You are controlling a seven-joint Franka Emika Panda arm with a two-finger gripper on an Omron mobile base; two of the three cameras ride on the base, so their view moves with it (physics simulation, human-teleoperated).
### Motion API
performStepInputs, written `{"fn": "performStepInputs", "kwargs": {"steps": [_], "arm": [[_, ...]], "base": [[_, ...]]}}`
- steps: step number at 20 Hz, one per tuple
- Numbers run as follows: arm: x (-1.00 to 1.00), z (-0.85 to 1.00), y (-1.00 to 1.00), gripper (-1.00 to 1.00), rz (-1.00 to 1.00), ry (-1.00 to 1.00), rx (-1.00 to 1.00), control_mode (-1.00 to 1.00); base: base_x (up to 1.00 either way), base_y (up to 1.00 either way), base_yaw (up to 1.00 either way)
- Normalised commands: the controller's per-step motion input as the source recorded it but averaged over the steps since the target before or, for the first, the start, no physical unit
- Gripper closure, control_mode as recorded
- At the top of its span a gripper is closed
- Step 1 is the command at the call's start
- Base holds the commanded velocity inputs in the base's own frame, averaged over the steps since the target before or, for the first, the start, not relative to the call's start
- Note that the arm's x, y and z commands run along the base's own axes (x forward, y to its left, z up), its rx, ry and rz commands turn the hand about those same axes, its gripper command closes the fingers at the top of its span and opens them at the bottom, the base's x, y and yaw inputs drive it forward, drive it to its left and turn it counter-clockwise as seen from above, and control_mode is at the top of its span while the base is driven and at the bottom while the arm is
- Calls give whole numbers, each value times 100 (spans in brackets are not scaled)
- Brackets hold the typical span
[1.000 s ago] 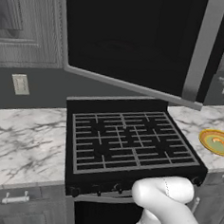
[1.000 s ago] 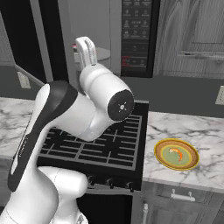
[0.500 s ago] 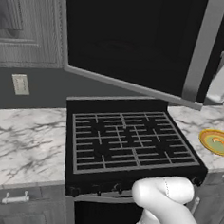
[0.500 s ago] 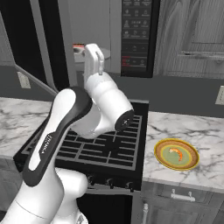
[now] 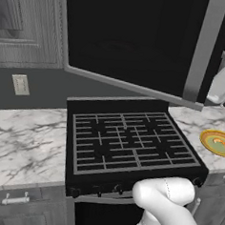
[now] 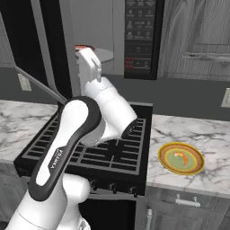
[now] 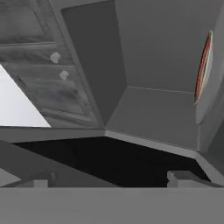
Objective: Pick the shrimp from the counter and place it in the microwave. Then turn on the microwave.
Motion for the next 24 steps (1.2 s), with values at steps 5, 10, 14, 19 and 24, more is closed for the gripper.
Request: {"fn": "performStepInputs", "kwargs": {"steps": [5,10,14,19,24], "arm": [[-39,14,18,-100,15,-15,-8,-100],[-37,15,31,-100,15,-9,-12,-100],[-29,7,41,-100,16,-2,-13,-100],[-25,0,52,-100,17,0,-7,-100],[-12,0,58,-100,18,7,2,-100]], "base": [[0,0,0],[0,0,0],[0,0,0],[0,0,0],[0,0,0]]}}
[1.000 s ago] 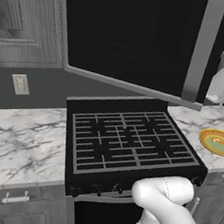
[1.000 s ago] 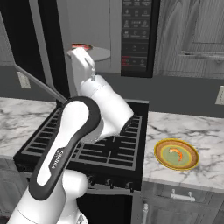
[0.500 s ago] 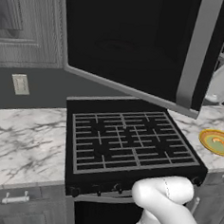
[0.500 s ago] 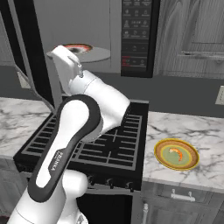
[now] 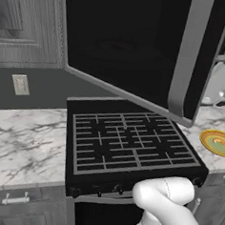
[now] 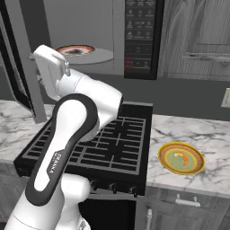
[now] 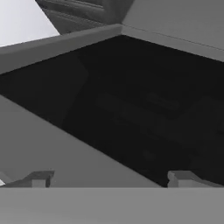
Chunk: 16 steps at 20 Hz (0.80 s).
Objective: Pick the shrimp from the counter and place it in the microwave. Then turn on the microwave.
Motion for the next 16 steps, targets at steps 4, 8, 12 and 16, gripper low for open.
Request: {"fn": "performStepInputs", "kwargs": {"steps": [4,8,12,16], "arm": [[-25,0,74,-100,20,8,1,-100],[-37,0,86,-100,21,6,0,-100],[-32,0,95,-100,21,0,0,-100],[-7,1,78,-100,9,0,0,-100]], "base": [[0,0,0],[0,0,0],[0,0,0],[0,0,0]]}}
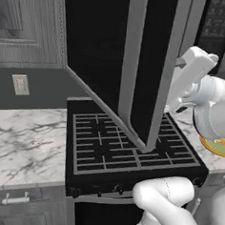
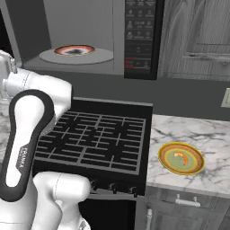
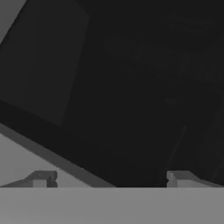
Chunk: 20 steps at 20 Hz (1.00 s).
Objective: Pick the shrimp from the counter and place it in the microwave. Then turn on the microwave.
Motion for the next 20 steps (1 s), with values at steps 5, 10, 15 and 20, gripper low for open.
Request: {"fn": "performStepInputs", "kwargs": {"steps": [5,10,15,20], "arm": [[0,5,66,-100,0,-1,0,-100],[-1,10,64,-100,0,-4,0,-100],[-8,11,27,-100,0,-7,-6,-100],[17,3,-48,-100,-14,0,-19,-100]], "base": [[0,0,0],[0,0,0],[0,0,0],[0,0,0]]}}
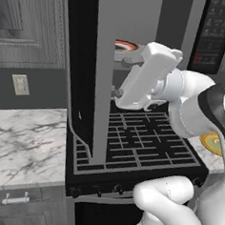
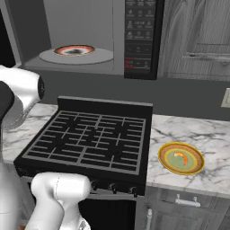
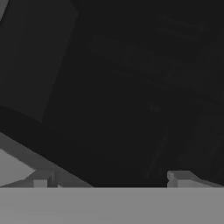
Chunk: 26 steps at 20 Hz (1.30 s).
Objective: Pick the shrimp from the counter and place it in the microwave. Then turn on the microwave.
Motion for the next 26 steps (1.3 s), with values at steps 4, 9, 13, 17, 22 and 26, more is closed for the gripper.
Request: {"fn": "performStepInputs", "kwargs": {"steps": [4,9,13,17,22,26], "arm": [[37,0,-83,-100,-19,0,-23,-100],[39,0,-79,-100,-23,-1,-30,-100],[43,0,-69,-100,-26,-1,-38,-100],[41,-13,-66,-100,-28,0,-42,-100],[31,-37,-63,-100,-28,0,-44,-100],[11,-57,-59,-100,-27,0,-38,-100]], "base": [[0,0,0],[0,0,0],[0,0,0],[0,0,0],[0,0,0],[0,0,0]]}}
